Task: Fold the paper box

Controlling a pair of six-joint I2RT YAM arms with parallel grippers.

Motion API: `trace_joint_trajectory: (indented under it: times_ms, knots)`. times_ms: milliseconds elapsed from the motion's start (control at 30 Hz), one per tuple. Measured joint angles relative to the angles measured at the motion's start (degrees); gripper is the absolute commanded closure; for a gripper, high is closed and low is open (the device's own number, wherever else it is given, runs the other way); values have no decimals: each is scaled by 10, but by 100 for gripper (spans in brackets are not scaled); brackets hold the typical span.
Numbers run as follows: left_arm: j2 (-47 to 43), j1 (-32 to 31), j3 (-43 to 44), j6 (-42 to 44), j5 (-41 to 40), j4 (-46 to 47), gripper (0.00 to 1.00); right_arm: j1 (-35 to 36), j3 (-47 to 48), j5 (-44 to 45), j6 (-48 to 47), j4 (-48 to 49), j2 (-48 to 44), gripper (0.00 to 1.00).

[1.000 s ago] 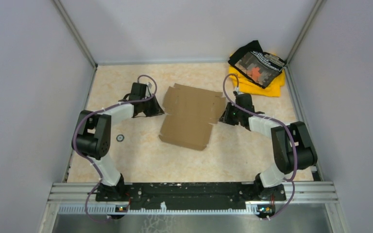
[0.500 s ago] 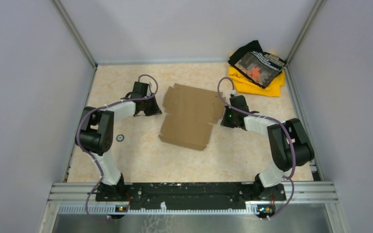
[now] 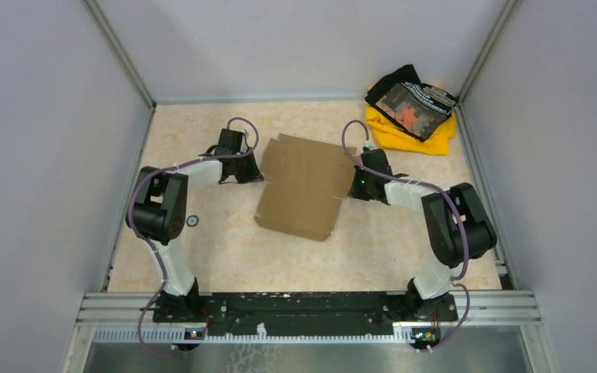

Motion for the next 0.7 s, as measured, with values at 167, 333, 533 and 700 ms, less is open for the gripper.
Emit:
trace_joint_trajectory:
  times_ms: [167, 333, 533, 700]
  knots:
    - [3, -12, 5, 0, 0, -1, 96, 4, 7, 0, 2, 2, 6, 96]
    - [3, -23, 7, 0, -3, -3, 96, 10, 7, 1, 5, 2, 6, 96]
    - [3, -30, 10, 0, -6, -5, 96, 21, 7, 2, 6, 1, 6, 96]
    - [3, -32, 11, 0, -10, -8, 96, 27, 16, 2, 6, -5, 7, 96]
